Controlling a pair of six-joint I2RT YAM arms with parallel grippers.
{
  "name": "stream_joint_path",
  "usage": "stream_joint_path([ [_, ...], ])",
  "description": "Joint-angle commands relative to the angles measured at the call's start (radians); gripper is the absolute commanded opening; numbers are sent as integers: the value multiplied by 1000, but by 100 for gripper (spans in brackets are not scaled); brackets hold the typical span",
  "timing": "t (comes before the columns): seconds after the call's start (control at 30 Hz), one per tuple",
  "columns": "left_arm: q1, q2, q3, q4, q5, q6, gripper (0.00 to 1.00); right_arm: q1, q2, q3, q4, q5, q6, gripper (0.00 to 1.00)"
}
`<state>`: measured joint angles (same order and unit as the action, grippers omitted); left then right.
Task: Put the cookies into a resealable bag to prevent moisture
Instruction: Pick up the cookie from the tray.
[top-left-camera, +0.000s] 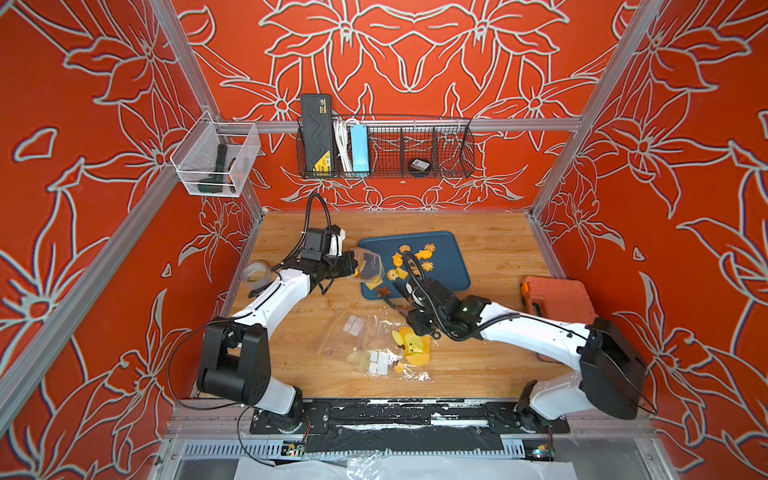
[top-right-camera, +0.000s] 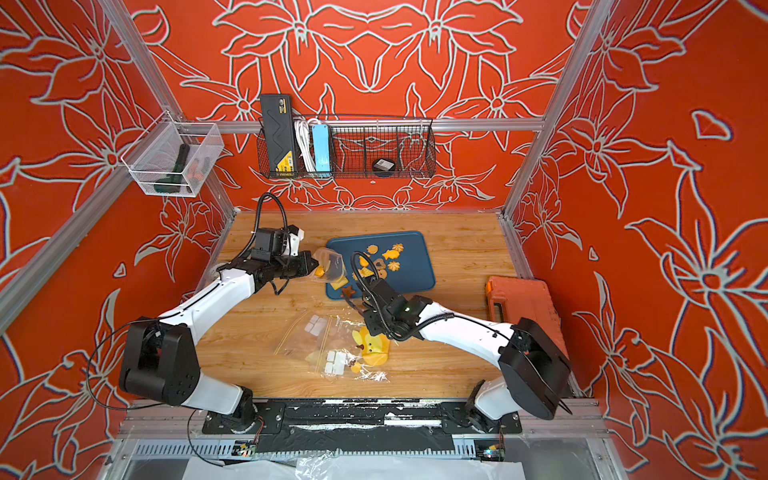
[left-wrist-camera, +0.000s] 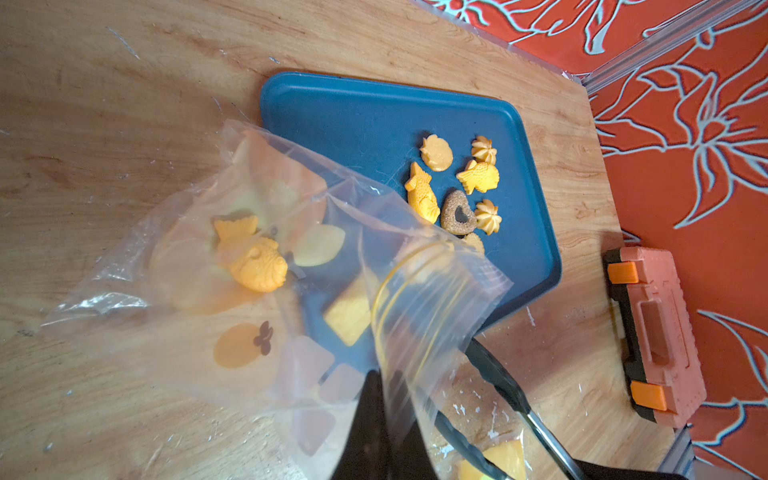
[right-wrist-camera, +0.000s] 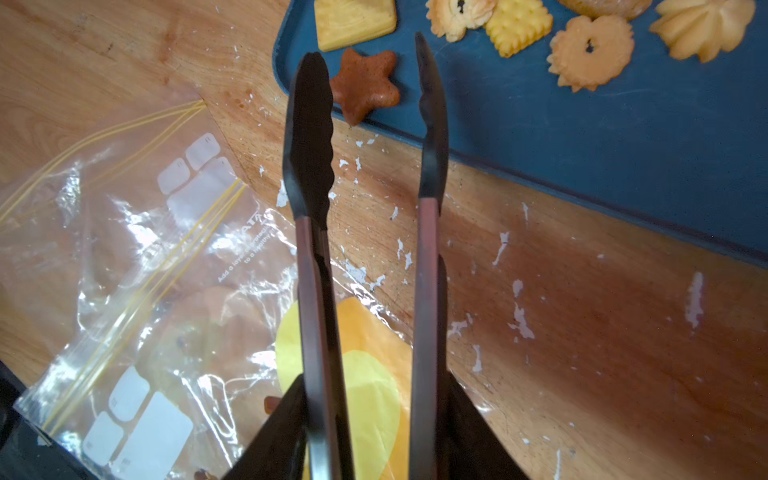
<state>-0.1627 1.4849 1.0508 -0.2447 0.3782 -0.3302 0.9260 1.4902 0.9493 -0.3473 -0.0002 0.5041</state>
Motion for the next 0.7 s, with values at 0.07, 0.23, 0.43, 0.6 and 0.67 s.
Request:
stream_joint_path([
  [0.07,8,-19,-6,10,1,11,0,1,64,68,-3,-42,51,51],
  [0.23,8,-21,-6,10,0,11,0,1,101,92,-14,-37,62,51],
  [0.43,8,-21,-6,11,2,10,0,-1,112,92,-19,-32,83,48],
  [0.6,8,-18,-5,12,12,10,0,-1,70,76,-15,-10,86,40],
  [0.67,8,-15,-5,12,16,10,0,-1,43,67,-21,11,82,38],
])
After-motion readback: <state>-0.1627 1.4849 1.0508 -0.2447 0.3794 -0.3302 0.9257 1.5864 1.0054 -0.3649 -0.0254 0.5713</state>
